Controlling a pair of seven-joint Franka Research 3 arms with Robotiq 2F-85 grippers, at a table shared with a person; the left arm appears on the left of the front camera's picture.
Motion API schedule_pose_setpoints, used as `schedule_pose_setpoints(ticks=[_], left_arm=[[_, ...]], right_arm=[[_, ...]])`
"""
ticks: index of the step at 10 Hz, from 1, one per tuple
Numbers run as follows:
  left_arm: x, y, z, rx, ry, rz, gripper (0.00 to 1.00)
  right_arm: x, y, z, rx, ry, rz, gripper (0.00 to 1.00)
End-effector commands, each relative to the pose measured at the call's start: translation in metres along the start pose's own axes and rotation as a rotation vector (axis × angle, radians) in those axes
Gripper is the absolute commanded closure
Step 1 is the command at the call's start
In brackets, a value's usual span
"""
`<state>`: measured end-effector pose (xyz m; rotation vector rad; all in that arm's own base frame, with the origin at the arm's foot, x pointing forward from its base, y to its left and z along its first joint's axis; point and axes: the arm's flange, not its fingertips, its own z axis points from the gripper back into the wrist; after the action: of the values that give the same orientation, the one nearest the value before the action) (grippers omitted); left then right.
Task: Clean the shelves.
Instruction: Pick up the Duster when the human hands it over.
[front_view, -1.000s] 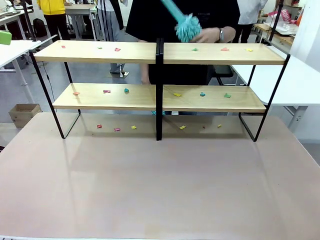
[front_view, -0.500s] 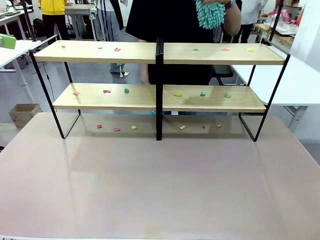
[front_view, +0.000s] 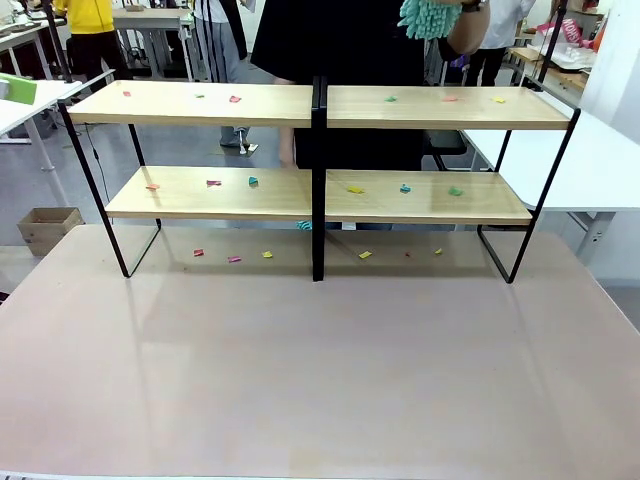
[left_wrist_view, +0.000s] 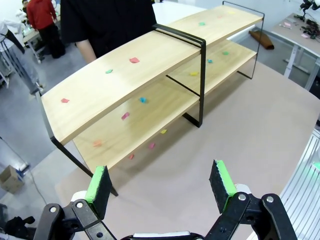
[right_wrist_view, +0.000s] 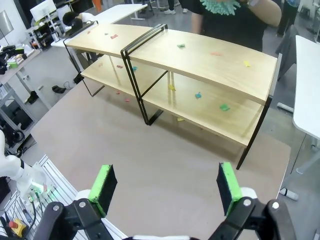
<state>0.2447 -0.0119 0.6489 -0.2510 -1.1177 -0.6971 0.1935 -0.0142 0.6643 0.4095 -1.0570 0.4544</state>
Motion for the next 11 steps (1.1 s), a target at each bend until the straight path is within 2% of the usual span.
schedule_pose_setpoints(ticks=[1,11], left_arm=[[0.0011,-0.0006,0.0015,0.001,-0.006,0.000,0.00],[0.0011,-0.0006,0.0015,0.001,-0.006,0.000,0.00]], right_arm=[[-0.0002,0.0002,-0.0001,0.002,0.002,-0.001,0.00],[-0.0002,0.0002,-0.0001,0.002,0.002,-0.001,0.00]])
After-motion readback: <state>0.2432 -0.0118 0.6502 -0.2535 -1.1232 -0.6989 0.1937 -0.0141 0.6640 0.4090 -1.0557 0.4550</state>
